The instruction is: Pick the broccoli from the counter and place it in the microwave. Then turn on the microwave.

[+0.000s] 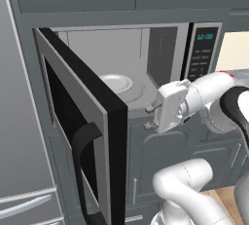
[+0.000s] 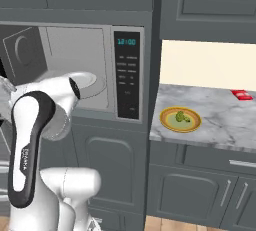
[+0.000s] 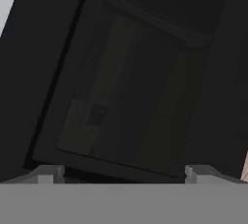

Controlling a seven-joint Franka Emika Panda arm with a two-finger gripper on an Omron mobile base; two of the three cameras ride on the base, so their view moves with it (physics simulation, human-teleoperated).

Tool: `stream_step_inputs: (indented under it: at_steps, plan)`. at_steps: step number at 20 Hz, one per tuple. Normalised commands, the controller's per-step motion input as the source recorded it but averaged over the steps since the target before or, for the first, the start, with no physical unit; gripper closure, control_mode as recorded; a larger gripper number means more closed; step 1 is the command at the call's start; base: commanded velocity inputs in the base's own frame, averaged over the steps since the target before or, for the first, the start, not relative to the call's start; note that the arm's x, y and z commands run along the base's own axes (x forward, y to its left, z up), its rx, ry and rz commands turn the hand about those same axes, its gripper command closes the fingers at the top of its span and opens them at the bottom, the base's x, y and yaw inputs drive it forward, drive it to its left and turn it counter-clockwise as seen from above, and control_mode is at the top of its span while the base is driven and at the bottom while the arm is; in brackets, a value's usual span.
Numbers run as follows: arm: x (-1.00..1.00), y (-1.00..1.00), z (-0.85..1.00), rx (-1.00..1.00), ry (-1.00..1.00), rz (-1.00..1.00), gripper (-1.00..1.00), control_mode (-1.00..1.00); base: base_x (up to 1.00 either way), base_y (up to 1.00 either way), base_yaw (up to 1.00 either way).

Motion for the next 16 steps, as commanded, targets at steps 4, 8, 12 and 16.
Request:
stream_step_inputs:
  at_steps: [4, 8, 12, 16]
  plan:
    - [0.29, -0.68, 0.26, -0.29, -0.19, -0.28, -1.00, -1.00, 0.00, 0.00, 0.00]
    - [0.22, -0.86, 0.01, -0.30, -0.21, -0.29, -1.00, -1.00, 0.00, 0.00, 0.00]
    - [0.03, -0.99, 0.00, -0.24, -0.19, -0.25, -1.00, -1.00, 0.00, 0.00, 0.00]
    - [0.00, -1.00, 0.00, -0.18, -0.15, -0.25, -1.00, -1.00, 0.00, 0.00, 0.00]
